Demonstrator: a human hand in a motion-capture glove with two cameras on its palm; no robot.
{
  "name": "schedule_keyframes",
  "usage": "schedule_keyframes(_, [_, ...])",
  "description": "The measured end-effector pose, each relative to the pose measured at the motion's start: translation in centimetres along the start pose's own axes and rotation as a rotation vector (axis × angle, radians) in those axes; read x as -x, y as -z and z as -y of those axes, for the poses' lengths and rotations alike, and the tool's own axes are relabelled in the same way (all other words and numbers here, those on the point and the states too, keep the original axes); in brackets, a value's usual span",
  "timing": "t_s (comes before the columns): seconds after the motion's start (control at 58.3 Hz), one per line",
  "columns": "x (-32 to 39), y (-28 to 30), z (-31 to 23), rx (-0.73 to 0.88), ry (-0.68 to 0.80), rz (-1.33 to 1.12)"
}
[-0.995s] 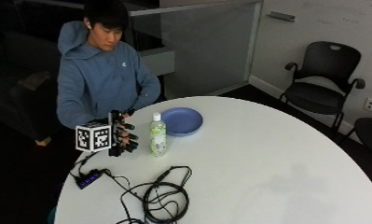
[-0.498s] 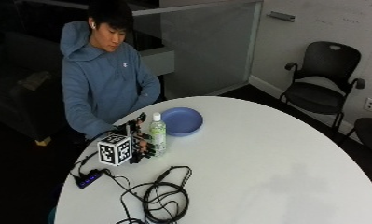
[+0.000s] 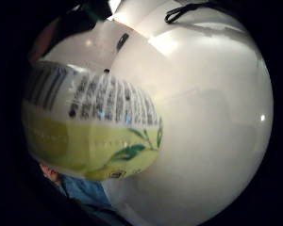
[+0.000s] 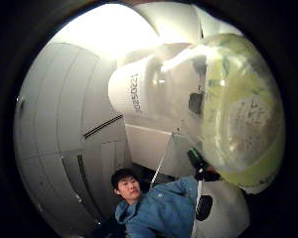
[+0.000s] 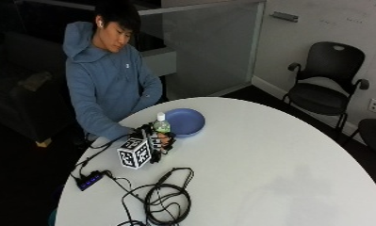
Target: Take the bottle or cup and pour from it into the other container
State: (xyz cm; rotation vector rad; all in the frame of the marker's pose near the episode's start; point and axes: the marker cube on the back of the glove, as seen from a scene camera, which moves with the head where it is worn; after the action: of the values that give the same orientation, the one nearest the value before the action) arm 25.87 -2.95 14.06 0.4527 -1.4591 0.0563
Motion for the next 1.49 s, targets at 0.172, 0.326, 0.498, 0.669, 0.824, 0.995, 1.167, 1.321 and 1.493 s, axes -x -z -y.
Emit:
schedule_keyframes(0.172, [0.1,-1.2,0.8,-0.028,0.012,-0.011])
schedule_keyframes(0.326, [0.4,-2.0,1.3,-0.035,0.001,-0.013])
schedule_keyframes(0.498, [2.6,-3.7,1.1,0.023,0.009,-0.079])
schedule_keyframes(0.669, [6.1,-5.2,1.8,0.126,0.042,-0.29])
schedule_keyframes(0.824, [9.2,-7.2,2.3,0.266,0.067,-0.607])
schedule_keyframes(0.995, [11.6,-9.7,2.7,0.434,0.076,-1.046])
schedule_keyframes(1.167, [12.9,-11.2,3.7,0.609,0.128,-1.605])
schedule_keyframes(1.321, [13.7,-15.3,3.0,0.758,0.113,-1.807])
schedule_keyframes(1.493, [13.1,-17.3,3.1,0.739,0.09,-2.176])
